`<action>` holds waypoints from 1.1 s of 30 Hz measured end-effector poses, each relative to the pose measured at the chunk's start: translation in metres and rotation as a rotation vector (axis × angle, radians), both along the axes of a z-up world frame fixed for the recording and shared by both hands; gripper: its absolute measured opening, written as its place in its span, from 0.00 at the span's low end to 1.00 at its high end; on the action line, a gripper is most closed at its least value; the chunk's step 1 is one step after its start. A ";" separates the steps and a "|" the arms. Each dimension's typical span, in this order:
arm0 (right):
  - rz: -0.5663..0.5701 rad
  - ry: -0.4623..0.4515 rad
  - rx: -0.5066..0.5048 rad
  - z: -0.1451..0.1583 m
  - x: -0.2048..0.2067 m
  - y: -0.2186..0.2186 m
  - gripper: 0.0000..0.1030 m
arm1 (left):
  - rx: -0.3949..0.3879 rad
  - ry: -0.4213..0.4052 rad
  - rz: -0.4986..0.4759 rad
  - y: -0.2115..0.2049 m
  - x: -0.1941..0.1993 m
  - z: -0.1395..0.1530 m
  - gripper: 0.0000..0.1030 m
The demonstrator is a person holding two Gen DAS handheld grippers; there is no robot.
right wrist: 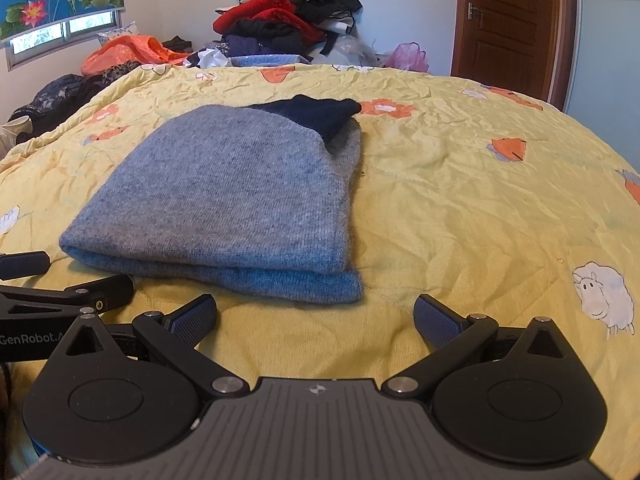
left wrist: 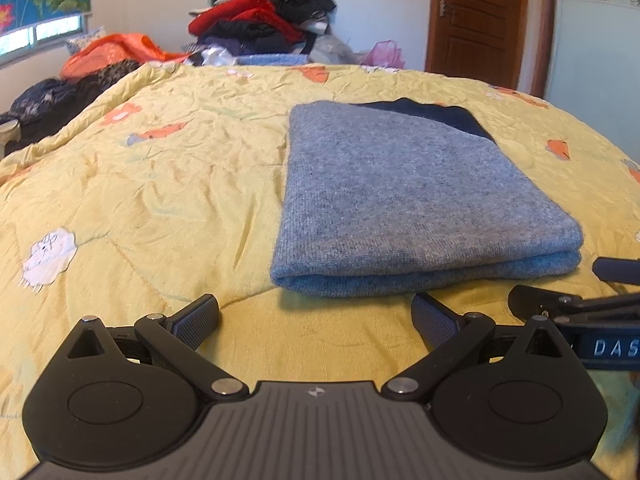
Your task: Fold small clothes
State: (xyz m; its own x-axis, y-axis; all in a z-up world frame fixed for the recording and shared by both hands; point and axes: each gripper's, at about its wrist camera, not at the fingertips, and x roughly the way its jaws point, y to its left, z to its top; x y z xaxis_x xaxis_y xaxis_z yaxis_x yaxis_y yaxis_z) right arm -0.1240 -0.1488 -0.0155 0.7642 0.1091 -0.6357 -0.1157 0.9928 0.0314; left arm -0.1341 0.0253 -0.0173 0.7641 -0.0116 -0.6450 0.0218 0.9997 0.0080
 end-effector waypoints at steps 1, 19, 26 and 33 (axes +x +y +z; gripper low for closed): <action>0.002 0.001 -0.003 0.000 0.000 0.000 1.00 | -0.002 0.009 0.008 0.000 0.001 0.001 1.00; -0.021 0.023 0.019 0.030 -0.031 0.011 1.00 | 0.256 -0.060 0.141 -0.026 -0.043 0.054 1.00; -0.035 0.015 0.045 0.038 -0.036 0.004 1.00 | 0.252 -0.021 0.136 -0.024 -0.041 0.057 1.00; -0.026 -0.007 0.048 0.045 -0.041 0.006 1.00 | 0.206 0.074 0.083 -0.019 -0.035 0.051 1.00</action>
